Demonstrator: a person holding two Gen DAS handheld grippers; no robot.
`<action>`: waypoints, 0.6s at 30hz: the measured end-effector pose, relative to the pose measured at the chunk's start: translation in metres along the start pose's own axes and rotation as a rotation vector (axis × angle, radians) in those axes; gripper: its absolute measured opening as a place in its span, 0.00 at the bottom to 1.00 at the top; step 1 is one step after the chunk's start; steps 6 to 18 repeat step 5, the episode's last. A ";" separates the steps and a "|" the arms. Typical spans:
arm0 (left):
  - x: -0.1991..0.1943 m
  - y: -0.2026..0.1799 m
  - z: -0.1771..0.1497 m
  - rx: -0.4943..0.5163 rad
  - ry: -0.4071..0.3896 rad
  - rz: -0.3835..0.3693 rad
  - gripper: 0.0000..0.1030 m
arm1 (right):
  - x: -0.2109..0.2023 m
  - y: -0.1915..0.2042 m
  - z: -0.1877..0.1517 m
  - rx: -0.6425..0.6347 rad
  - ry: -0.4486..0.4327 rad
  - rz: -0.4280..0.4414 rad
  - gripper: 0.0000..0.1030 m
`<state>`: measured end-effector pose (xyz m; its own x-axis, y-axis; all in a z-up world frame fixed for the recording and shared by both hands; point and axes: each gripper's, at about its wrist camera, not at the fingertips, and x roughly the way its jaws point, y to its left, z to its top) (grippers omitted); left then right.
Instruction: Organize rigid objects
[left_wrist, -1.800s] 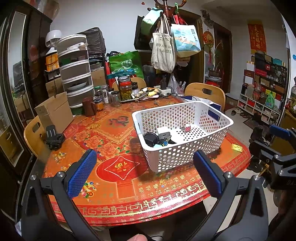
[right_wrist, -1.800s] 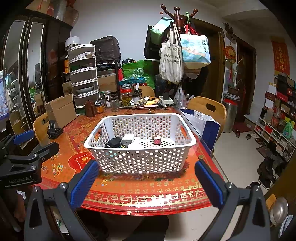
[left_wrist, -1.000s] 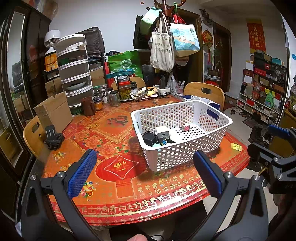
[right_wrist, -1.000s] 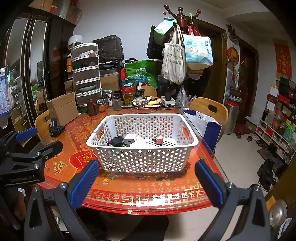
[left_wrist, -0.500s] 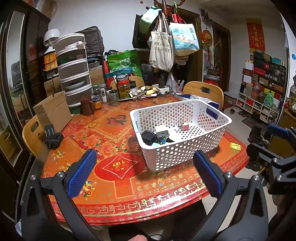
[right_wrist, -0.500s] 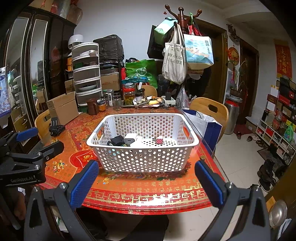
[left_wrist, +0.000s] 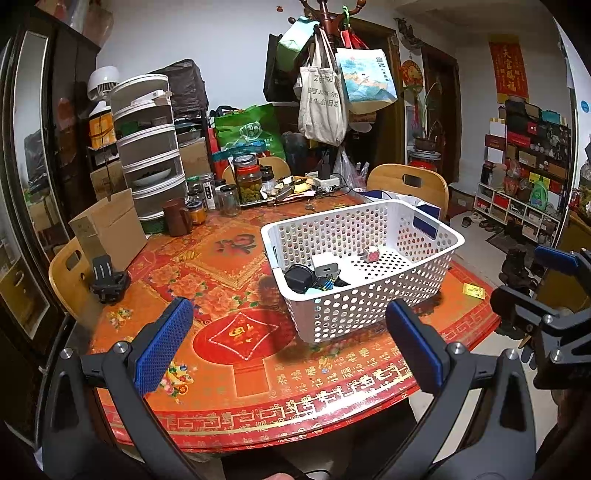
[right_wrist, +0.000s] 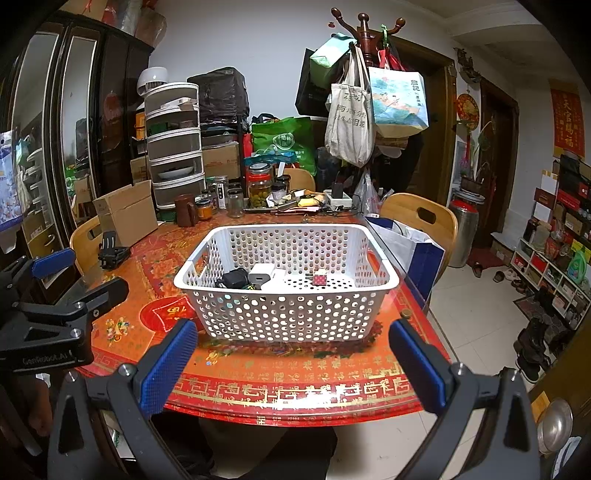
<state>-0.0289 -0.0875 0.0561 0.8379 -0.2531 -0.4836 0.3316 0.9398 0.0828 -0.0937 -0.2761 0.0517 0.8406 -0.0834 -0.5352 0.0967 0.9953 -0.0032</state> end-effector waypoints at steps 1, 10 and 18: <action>0.000 0.000 0.000 0.003 0.000 0.001 1.00 | 0.000 0.000 0.000 0.000 0.000 0.001 1.00; 0.000 0.003 -0.001 -0.005 0.007 -0.006 1.00 | 0.000 0.001 0.000 -0.002 0.001 0.003 1.00; 0.000 0.003 -0.001 -0.005 0.007 -0.006 1.00 | 0.000 0.001 0.000 -0.002 0.001 0.003 1.00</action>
